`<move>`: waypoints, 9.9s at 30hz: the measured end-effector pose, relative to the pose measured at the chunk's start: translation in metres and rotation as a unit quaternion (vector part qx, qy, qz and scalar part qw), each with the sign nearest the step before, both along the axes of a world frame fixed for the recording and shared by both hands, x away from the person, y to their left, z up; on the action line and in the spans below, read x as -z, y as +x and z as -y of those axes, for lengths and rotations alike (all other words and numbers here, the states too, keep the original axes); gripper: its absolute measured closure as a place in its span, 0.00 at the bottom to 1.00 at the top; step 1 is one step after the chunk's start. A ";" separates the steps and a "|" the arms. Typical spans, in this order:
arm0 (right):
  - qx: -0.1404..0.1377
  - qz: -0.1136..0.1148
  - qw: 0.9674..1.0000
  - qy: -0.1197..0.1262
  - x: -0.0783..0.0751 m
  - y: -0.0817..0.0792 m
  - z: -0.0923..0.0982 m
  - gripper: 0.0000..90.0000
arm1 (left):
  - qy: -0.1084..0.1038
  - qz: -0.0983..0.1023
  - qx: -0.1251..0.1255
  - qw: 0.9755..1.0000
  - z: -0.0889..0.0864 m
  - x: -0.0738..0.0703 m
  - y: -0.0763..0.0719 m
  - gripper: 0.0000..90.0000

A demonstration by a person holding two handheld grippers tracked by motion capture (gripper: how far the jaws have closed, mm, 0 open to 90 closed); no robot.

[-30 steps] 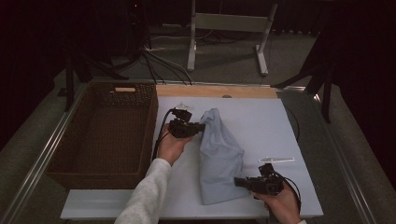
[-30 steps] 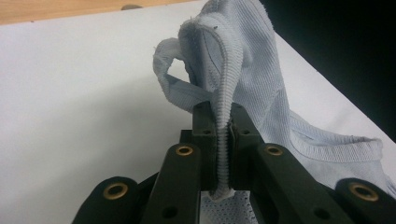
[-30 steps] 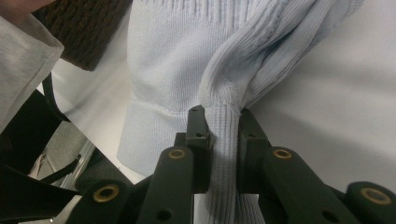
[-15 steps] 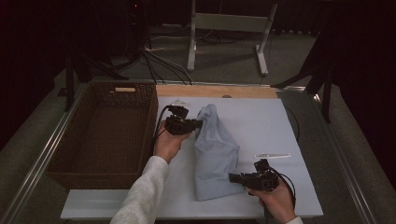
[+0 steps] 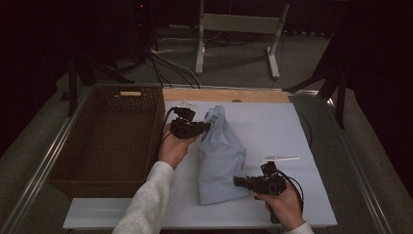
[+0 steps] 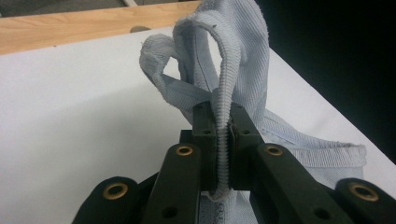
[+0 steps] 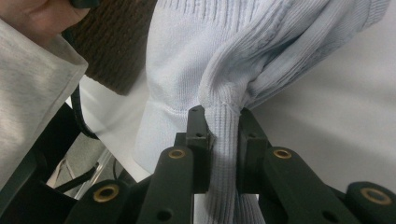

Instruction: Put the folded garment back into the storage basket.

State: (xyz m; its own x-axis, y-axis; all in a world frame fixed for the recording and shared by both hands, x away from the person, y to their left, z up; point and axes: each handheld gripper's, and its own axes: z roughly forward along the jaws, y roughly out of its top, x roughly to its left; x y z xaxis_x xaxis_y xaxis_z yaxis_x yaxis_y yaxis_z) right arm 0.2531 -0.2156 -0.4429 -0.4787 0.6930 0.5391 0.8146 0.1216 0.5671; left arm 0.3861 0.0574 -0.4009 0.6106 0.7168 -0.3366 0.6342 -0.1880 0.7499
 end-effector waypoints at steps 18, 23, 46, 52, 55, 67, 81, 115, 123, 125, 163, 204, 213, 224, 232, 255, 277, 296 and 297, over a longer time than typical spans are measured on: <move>-0.004 -0.001 1.000 0.029 -0.010 0.010 -0.011 0.88 | -0.006 0.006 -0.011 1.000 -0.014 -0.015 0.001 0.94; -0.003 -0.003 0.999 0.036 -0.011 0.013 -0.014 0.88 | -0.007 0.009 -0.014 1.000 -0.017 -0.020 0.001 0.94; -0.004 0.005 0.998 0.057 -0.030 0.029 -0.036 0.88 | -0.008 0.019 -0.025 0.999 -0.028 -0.038 0.004 0.94; -0.004 0.006 0.998 0.059 -0.033 0.032 -0.039 0.88 | -0.007 0.021 -0.027 0.999 -0.032 -0.042 0.005 0.94; -0.004 0.006 0.998 0.059 -0.033 0.033 -0.040 0.88 | -0.007 0.021 -0.027 0.999 -0.033 -0.043 0.005 0.94; -0.005 0.006 0.998 0.067 -0.037 0.042 -0.050 0.88 | -0.009 0.022 -0.028 0.999 -0.039 -0.045 0.009 0.94; -0.006 0.007 0.997 0.077 -0.045 0.050 -0.061 0.88 | -0.013 0.024 -0.035 0.999 -0.048 -0.049 0.011 0.94; -0.013 0.002 0.995 0.100 -0.055 0.061 -0.096 0.88 | -0.017 0.037 -0.053 0.998 -0.072 -0.064 0.010 0.94; -0.012 -0.003 0.994 0.105 -0.052 0.064 -0.105 0.88 | -0.019 0.042 -0.059 0.997 -0.078 -0.068 0.009 0.94; -0.012 -0.006 0.994 0.106 -0.052 0.064 -0.106 0.88 | -0.019 0.042 -0.060 0.997 -0.079 -0.069 0.009 0.94; -0.040 -0.010 0.993 0.114 -0.062 0.072 -0.150 0.88 | -0.006 0.059 -0.076 0.995 -0.105 -0.092 0.004 0.94; -0.056 -0.004 0.995 0.081 -0.057 0.079 -0.226 0.87 | 0.003 0.060 -0.107 0.992 -0.152 -0.088 -0.001 0.94; -0.063 -0.008 0.995 0.078 -0.054 0.081 -0.241 0.87 | 0.004 0.062 -0.116 0.991 -0.165 -0.086 -0.005 0.94; -0.066 -0.005 0.995 0.071 -0.053 0.080 -0.256 0.88 | 0.005 0.066 -0.122 0.990 -0.178 -0.087 -0.010 0.94; -0.071 0.002 0.995 0.065 -0.054 0.078 -0.268 0.88 | 0.005 0.066 -0.128 0.990 -0.188 -0.087 -0.014 0.94; -0.066 0.002 0.997 0.044 -0.046 0.081 -0.292 0.87 | 0.000 0.071 -0.136 0.988 -0.205 -0.085 -0.018 0.94; -0.072 -0.002 0.997 0.011 -0.031 0.077 -0.313 0.87 | 0.005 0.064 -0.148 0.987 -0.222 -0.077 -0.023 0.94; -0.073 -0.012 0.997 -0.012 -0.018 0.074 -0.328 0.87 | 0.004 0.056 -0.158 0.986 -0.237 -0.068 -0.027 0.94; -0.072 -0.012 0.997 -0.013 -0.018 0.074 -0.328 0.87 | 0.004 0.056 -0.158 0.986 -0.238 -0.067 -0.028 0.94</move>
